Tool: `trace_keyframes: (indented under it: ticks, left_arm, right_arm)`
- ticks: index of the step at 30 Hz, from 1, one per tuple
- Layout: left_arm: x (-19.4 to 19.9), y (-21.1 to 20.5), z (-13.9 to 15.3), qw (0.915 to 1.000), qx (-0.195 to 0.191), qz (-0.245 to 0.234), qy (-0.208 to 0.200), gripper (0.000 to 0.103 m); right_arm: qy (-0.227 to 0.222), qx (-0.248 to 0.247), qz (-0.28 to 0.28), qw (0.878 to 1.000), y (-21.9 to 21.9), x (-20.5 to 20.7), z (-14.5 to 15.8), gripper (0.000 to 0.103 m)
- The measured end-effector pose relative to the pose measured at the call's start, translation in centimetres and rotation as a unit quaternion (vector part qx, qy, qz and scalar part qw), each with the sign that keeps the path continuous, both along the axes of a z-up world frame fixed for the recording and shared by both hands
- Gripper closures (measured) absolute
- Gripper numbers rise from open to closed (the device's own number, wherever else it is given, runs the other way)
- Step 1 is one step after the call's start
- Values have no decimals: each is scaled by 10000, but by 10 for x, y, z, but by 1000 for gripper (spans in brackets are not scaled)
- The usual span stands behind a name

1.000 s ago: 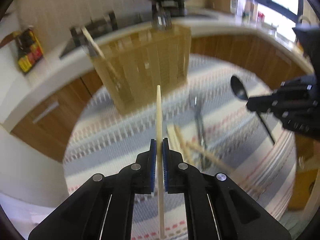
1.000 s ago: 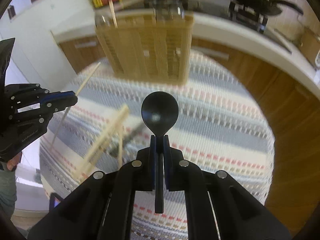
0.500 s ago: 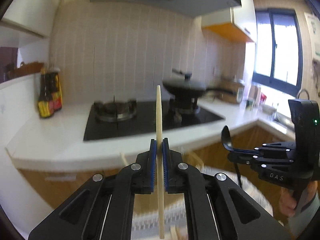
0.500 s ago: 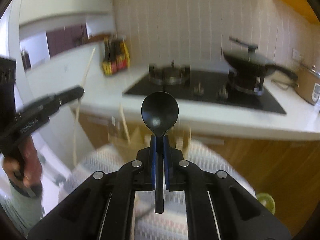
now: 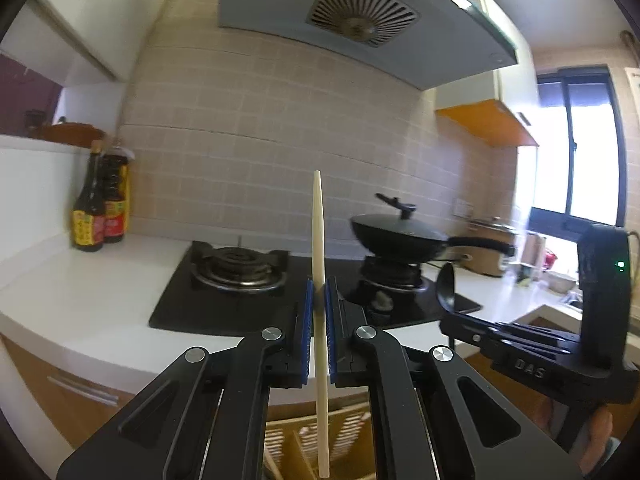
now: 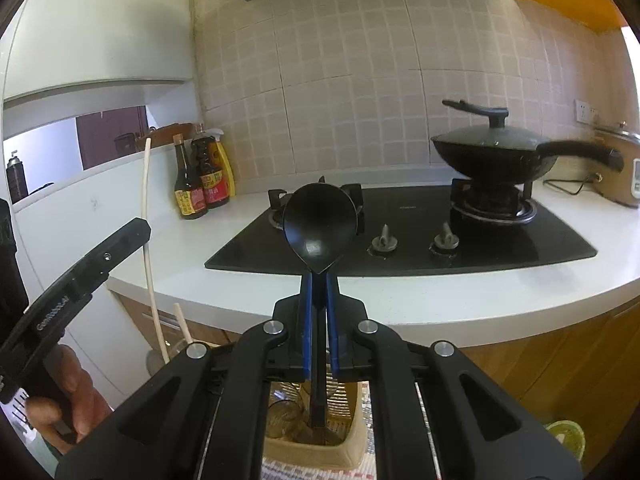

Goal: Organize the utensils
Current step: 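Carry the black spoon and the chopstick up over the tan caddy, then lower the spoon and chopstick into the caddy and open both grippers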

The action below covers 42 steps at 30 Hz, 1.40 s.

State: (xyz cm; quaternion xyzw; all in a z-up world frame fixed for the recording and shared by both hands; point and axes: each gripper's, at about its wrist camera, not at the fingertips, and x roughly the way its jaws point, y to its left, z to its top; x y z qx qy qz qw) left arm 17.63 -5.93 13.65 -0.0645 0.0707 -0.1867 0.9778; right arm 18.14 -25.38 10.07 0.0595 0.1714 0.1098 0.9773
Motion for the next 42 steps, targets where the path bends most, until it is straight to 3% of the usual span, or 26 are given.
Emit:
trace_keyframes:
  ticks: [8,14,16,19,24,28,31,35,38,42]
  left_arm:
    - [15,8,-29,9992,101,400,-3,99]
    - [10,15,-38,9993,105,329,124,96]
    - [3,21,-38,9995,79,250,203,76]
    - [-11,29,-36,9995,85,162,243,70]
    - [-37,38,-30,9992,164,3,373,66]
    - [-57,45,-26,9977,214,-186,617,66]
    - [-59,41,-31,9853,357,-867,1429,63]
    - [-63,36,-46,9676,691,-1089,2170,65]
    - [-66,28,-72,9430,1150,-1340,2822,65]
    - [-73,22,-106,9195,1676,-1440,3251,66]
  right_arm:
    - [-100,-64,-48,9999,3,8,-27,98]
    - [8,-114,25,9999,8,-1,-35,97]
    - [185,-5,134,9997,5,-5,-36,83]
    - [258,147,39,9996,-3,-20,-37,56]
    - [463,274,-34,9985,-10,-49,-37,56]
    - [994,-57,-155,9949,1,-69,-38,56]
    - [1571,-183,-148,9873,10,-75,-44,56]
    - [2630,-295,-139,9642,24,-73,-69,56]
    - [3168,-254,113,9481,34,-75,-92,56]
    - [3667,-321,347,9292,52,-89,-126,61]
